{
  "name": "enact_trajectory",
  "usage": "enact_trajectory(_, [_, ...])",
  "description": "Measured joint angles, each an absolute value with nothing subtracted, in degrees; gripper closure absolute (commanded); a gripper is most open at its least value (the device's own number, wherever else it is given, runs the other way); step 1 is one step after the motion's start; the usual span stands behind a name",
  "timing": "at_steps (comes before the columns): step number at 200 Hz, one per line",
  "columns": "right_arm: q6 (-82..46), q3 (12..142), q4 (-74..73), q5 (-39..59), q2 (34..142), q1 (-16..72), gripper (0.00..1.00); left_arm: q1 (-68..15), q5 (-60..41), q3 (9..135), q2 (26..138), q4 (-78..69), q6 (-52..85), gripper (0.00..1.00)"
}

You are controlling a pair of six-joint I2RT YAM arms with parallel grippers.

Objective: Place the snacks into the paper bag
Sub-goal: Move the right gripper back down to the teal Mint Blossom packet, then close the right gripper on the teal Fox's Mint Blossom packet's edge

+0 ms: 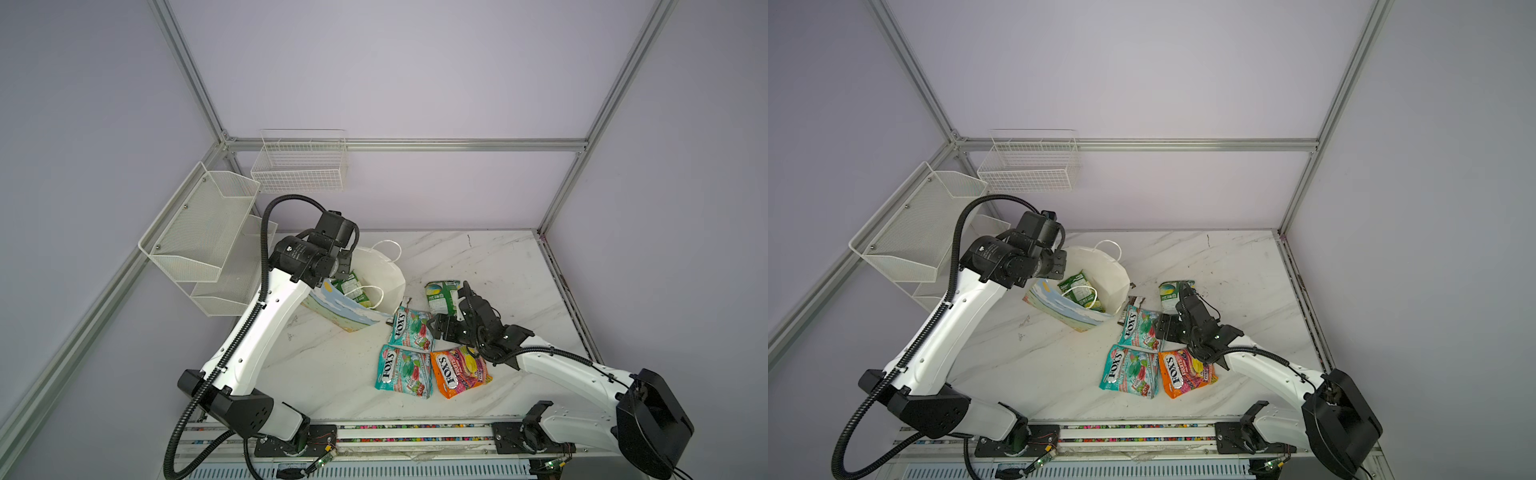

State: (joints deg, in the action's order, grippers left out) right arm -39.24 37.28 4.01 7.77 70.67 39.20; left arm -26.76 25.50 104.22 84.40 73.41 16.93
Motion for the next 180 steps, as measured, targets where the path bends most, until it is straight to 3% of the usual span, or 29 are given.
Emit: enact_trajectory(180, [-40.1, 31.6, -11.6, 17.0, 84.2, 36.0, 0.27, -26.8, 25.5, 103.2, 84.0, 72.9, 16.9, 1.00])
